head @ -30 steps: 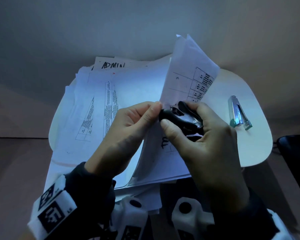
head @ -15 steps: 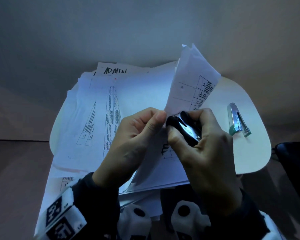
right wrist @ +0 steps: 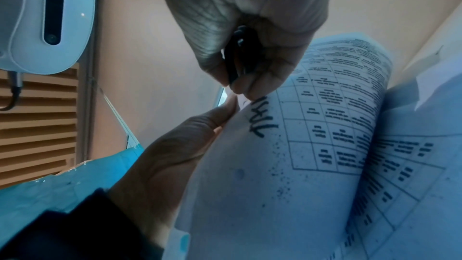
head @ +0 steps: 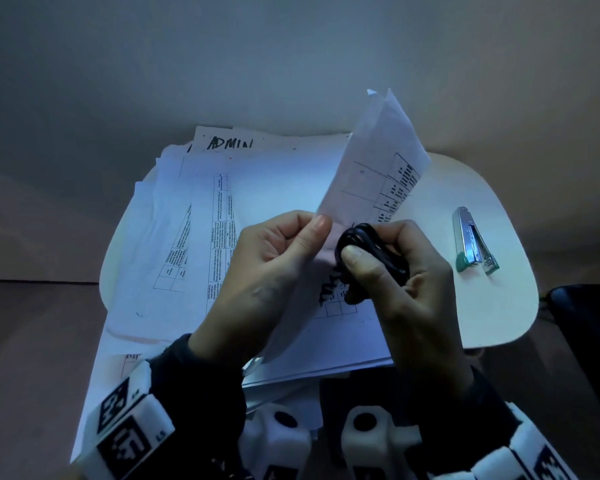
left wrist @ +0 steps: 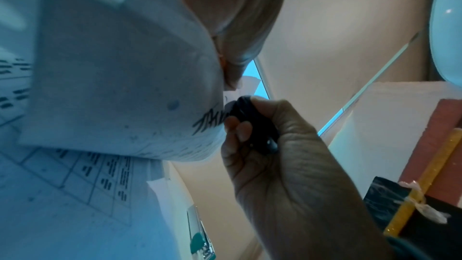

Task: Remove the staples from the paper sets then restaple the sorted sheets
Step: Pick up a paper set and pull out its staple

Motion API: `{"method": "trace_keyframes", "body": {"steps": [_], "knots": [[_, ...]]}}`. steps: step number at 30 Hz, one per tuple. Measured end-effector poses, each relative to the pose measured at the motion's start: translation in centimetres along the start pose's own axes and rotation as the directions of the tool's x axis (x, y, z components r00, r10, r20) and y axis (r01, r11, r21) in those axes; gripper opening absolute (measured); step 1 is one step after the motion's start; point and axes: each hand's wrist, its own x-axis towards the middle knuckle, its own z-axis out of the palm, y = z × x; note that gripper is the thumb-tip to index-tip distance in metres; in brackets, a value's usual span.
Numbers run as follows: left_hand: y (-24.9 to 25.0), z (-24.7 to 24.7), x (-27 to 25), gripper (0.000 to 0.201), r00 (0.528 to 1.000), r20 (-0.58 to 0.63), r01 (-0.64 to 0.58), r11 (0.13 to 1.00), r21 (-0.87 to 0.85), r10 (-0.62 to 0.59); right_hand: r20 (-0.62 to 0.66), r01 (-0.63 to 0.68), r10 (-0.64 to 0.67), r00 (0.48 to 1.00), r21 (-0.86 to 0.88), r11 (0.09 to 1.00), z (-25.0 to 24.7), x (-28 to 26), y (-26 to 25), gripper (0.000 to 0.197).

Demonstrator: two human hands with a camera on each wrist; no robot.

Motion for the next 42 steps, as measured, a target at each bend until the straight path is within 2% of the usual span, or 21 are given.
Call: {"method": "trace_keyframes", "body": {"steps": [6,11,15,19,26,31,33,34,35,37,38,40,42], "knots": [[0.8,-0.6,0.1,0.023,1.000,0.010,0.008,0.999,0.052,-0.008,0.173,-0.096,0.072,0.982,0.135,0.986,-1.3,1.3,-0.6,0.009],[0.9,-0.7,0.5,0.024,0.999,-0.028,0.029,0.996,0.081,-0.027,0.187,-0.181,0.134,0.973,0.264,0.947,-1.2,1.4,-0.7,0.009],[1.3,-1.2,0.9,0.033,0.998,-0.061,0.025,0.998,0.065,-0.021,0.208,-0.277,0.210,0.955,0.383,0.881,-1.2,1.7,-0.9,0.009],[1.9,-0.9,0.9,0.017,0.999,-0.035,0.004,0.996,0.088,-0.001,0.167,-0.224,0.180,0.969,0.300,0.927,-1.2,1.7,-0.8,0.007],[1.6,-0.9,1.6,0.018,0.999,-0.040,0.009,0.987,0.159,-0.003,0.130,-0.161,0.134,0.982,0.226,0.961,-1.7,2.3,-0.8,0.009],[1.7,-0.9,2.5,0.019,0.999,-0.042,0.031,0.984,0.174,-0.024,0.131,-0.163,0.149,0.980,0.098,0.982,-2.6,2.8,-0.7,0.026],[1.6,-0.8,2.8,0.017,0.998,-0.066,-0.001,0.976,0.217,0.015,0.138,-0.159,0.146,0.980,0.093,0.983,-2.6,2.8,-0.8,0.029],[1.5,-0.9,2.9,0.019,0.994,-0.079,-0.044,0.949,0.313,0.072,0.147,-0.157,0.141,0.979,0.096,0.983,-2.4,2.8,-0.8,0.029],[1.3,-0.9,3.1,0.022,0.987,-0.081,-0.088,0.883,0.461,0.140,0.158,-0.156,0.139,0.978,0.102,0.982,-2.2,2.8,-0.9,0.029],[1.3,-0.8,3.0,0.024,0.962,-0.042,-0.158,0.677,0.719,0.269,0.178,-0.169,0.149,0.973,0.105,0.980,-2.0,2.9,-0.8,0.033],[1.5,-0.7,3.0,0.024,0.950,-0.022,-0.178,0.599,0.781,0.311,0.186,-0.178,0.157,0.970,0.101,0.979,-2.0,3.0,-0.9,0.037],[1.7,-0.7,2.9,0.024,0.940,0.015,-0.202,0.518,0.831,0.341,0.198,-0.186,0.166,0.966,0.089,0.978,-2.1,3.1,-0.9,0.042],[1.7,-0.7,3.0,0.029,0.942,0.022,-0.167,0.411,0.896,0.335,0.219,-0.202,0.179,0.959,0.086,0.976,-2.5,3.3,-0.9,0.040]]}}
